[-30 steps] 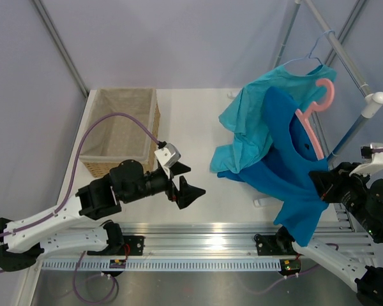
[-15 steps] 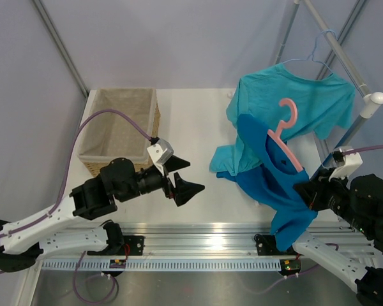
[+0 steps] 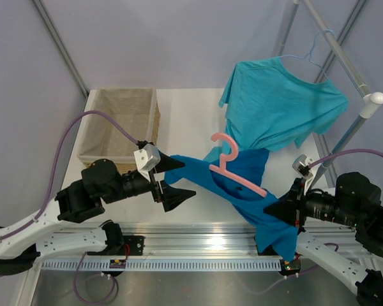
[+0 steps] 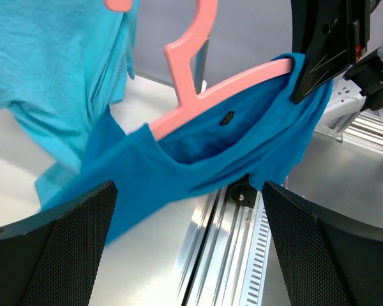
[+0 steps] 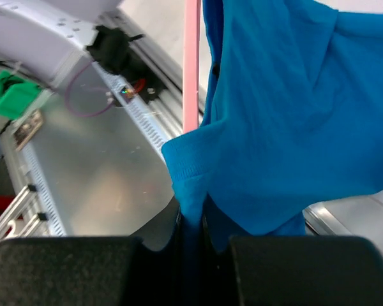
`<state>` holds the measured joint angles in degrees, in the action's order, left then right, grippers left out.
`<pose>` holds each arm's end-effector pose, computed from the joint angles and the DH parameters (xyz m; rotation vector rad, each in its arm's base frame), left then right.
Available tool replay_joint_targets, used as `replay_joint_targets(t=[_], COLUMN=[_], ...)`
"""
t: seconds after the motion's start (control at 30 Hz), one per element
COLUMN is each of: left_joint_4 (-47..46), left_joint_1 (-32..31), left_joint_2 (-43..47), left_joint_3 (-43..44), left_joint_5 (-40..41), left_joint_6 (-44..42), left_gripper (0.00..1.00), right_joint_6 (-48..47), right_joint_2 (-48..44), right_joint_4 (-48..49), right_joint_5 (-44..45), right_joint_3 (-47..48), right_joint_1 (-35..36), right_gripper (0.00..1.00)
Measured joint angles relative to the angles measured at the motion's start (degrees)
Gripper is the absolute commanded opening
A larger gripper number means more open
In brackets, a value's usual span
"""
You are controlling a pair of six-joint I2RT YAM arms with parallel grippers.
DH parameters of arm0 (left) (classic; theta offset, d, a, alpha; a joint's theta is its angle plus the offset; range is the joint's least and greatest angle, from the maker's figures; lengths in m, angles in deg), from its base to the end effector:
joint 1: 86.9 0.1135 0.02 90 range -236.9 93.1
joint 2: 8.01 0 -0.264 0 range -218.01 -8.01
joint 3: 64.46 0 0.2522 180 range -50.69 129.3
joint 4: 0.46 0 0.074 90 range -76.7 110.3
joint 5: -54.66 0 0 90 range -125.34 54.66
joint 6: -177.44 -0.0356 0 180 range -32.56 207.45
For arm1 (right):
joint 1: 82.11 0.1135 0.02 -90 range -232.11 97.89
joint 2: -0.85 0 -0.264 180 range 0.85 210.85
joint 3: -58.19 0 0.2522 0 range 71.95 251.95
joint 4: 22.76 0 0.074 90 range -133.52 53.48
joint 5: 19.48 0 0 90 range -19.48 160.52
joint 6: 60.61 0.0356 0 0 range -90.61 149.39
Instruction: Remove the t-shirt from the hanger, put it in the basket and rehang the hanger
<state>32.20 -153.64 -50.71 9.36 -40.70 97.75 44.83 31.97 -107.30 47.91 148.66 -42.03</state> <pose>0.0567 -0.1403 0.4199 0.8786 1.4725 -1.1013 0.0059 0.0229 0.4214 -0.7105 2.0007 0.9953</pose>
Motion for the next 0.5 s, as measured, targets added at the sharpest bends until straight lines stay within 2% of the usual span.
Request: replay_joint_targets(t=[0.2,0.5], left_joint_4=[1.1,-2.3], left_joint_1=[0.0,-0.1], left_joint_2=[-0.6,-4.7], left_joint_3=[3.1,5.7], left_joint_5=[-3.6,-15.8], left_joint_6=[-3.6,-4.4], left_gripper=[0.99,0.99], right_joint_6=[-0.9,-2.2], right_joint_2=[0.2,0.6], right_joint_4=[8.2,13.4], right_joint_5=[-10.2,-15.9], right_joint_3=[-1.1,-5.0], right_joint_1=[0.0,-0.1], right_gripper=[0.0,0.0])
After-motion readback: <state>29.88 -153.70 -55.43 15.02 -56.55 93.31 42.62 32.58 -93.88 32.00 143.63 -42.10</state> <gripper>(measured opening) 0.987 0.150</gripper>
